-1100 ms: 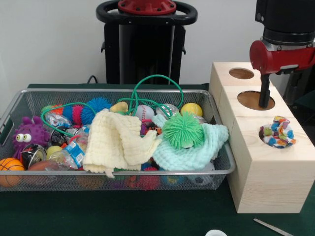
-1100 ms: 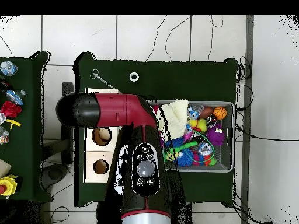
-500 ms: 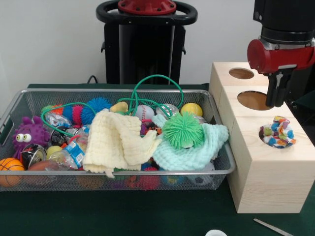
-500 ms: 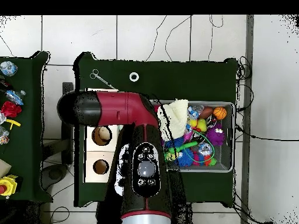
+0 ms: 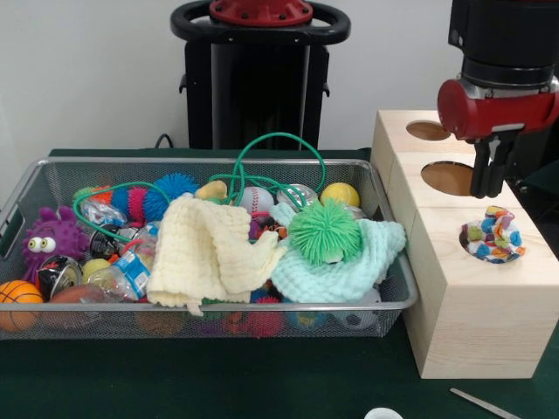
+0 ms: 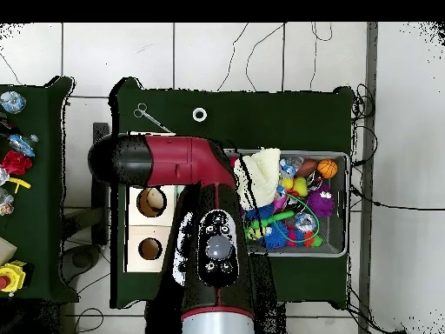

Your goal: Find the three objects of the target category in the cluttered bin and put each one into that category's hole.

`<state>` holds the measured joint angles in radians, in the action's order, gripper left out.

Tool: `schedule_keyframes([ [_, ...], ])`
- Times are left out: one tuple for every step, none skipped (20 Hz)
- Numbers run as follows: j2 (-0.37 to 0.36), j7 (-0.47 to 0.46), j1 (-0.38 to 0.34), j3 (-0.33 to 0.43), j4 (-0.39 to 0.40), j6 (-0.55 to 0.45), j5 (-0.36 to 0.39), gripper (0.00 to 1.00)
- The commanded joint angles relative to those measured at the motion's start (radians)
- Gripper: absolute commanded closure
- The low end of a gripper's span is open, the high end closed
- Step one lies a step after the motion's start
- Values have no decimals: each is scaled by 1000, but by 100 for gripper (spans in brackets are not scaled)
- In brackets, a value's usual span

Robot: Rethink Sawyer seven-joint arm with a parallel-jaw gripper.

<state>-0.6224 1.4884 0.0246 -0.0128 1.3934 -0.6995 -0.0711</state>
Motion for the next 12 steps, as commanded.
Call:
schedule_keyframes([
  [88, 234, -3, 43, 90, 32, -39, 100],
  [91, 234, -3, 44, 96, 37, -42, 100],
  [90, 234, -3, 46, 109, 42, -45, 100],
  [91, 233, -5, 49, 117, 50, -49, 100],
  [98, 230, -6, 50, 117, 56, -50, 100],
  [100, 227, -9, 53, 122, 64, -52, 100],
  [102, 224, -13, 60, 129, 74, -58, 100],
  [104, 221, -18, 68, 135, 82, -64, 100],
  [106, 219, -21, 74, 139, 92, -68, 100],
  [111, 215, -24, 80, 140, 95, -73, 100],
  [115, 209, -32, 91, 145, 104, -81, 100],
  [120, 201, -38, 102, 149, 113, -87, 100],
])
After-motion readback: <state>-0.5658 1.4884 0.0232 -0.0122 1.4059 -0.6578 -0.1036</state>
